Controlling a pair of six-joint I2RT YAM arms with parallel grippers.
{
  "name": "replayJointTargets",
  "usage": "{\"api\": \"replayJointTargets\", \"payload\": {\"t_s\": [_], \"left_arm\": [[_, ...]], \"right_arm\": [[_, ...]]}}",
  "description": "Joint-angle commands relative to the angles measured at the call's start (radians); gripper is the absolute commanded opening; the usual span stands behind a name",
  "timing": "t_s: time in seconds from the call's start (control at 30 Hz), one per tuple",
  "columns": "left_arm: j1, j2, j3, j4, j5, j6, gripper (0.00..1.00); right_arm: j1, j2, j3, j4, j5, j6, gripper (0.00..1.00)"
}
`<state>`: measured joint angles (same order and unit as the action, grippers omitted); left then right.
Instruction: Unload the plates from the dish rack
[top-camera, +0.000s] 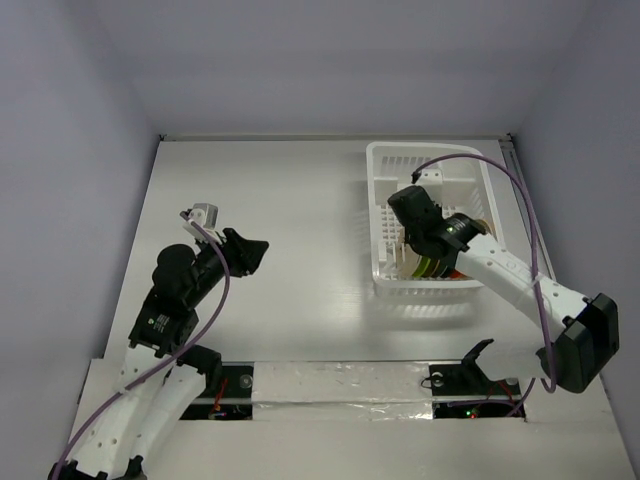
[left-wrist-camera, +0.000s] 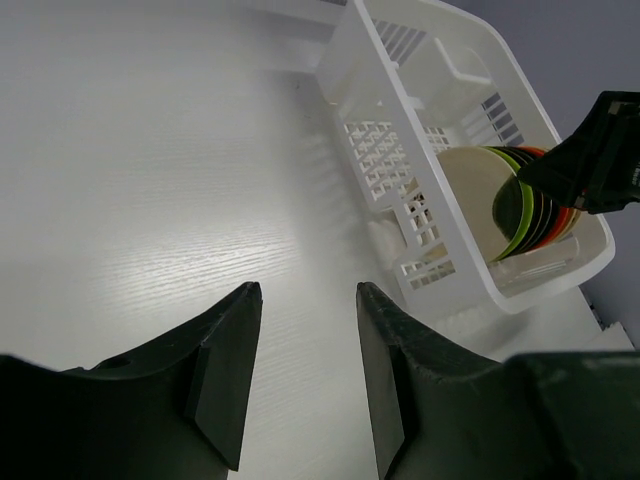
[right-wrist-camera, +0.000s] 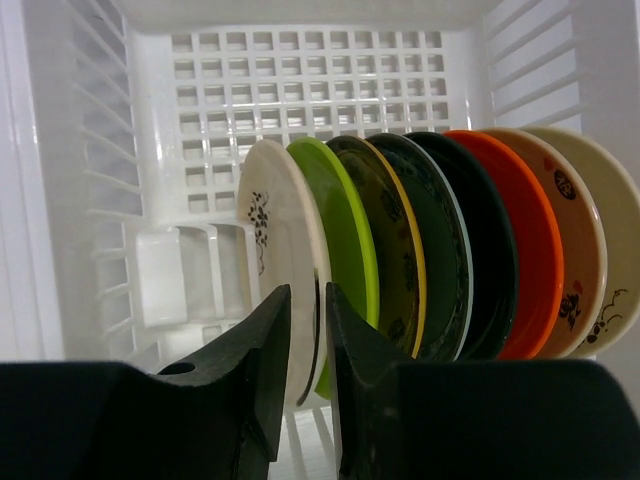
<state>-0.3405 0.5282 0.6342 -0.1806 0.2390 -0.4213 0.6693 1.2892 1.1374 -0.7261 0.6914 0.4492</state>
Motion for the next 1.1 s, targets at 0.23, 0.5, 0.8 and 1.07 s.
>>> {"api": "replayJointTargets", "payload": {"t_s": [0.23, 0.5, 0.8, 1.07], "left_arm": [[-0.003, -0.027, -0.008, 0.043, -0.003, -0.002, 0.4], [-0.003, -0.034, -0.008, 0.047, 0.008, 0.001, 0.4], [-0.003, -0.053, -0.011, 0.055, 0.029, 0.001, 0.4], [-0.003, -0.068, -0.013, 0.063, 0.048, 0.003, 0.41]], "right_arm": [[-0.005, 0.068, 0.018, -0.012, 0.08, 0.029, 0.26], [-0.005, 0.134, 0.038, -0.039, 0.069, 0.039, 0.24], [-0.005, 0.15, 0.114, -0.167, 0.137, 0.048, 0.04], [-0.005, 0.199, 0.228, -0.272, 0.209, 0.003, 0.0]]}}
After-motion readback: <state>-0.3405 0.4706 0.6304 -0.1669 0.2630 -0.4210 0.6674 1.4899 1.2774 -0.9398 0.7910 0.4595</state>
